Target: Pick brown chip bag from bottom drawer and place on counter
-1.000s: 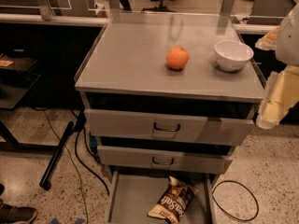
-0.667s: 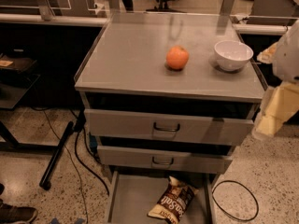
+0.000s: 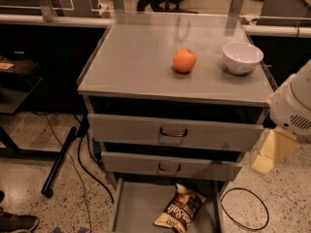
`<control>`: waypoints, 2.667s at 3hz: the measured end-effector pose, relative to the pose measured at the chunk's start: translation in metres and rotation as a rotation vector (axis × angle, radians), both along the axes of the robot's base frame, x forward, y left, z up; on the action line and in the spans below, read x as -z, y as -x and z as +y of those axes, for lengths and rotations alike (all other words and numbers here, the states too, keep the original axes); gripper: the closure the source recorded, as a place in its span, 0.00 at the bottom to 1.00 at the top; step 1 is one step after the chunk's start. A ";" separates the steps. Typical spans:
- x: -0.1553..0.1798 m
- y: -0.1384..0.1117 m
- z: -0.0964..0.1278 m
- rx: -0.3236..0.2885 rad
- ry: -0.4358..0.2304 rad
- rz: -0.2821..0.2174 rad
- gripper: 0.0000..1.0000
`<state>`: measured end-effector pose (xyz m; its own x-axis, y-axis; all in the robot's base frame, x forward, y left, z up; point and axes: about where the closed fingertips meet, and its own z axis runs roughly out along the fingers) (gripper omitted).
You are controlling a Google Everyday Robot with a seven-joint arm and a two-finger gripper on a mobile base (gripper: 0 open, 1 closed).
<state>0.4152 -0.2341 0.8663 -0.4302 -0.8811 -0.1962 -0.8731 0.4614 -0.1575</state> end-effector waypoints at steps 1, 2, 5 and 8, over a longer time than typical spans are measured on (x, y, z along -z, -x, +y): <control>0.003 0.002 0.000 0.002 0.001 0.006 0.00; 0.008 0.005 0.001 -0.002 -0.012 0.011 0.00; 0.109 0.017 -0.008 -0.066 -0.081 0.099 0.00; 0.184 0.009 -0.010 -0.199 -0.274 0.130 0.00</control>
Offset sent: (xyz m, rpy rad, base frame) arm -0.0083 0.0024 -0.0171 0.0342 0.0220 0.0075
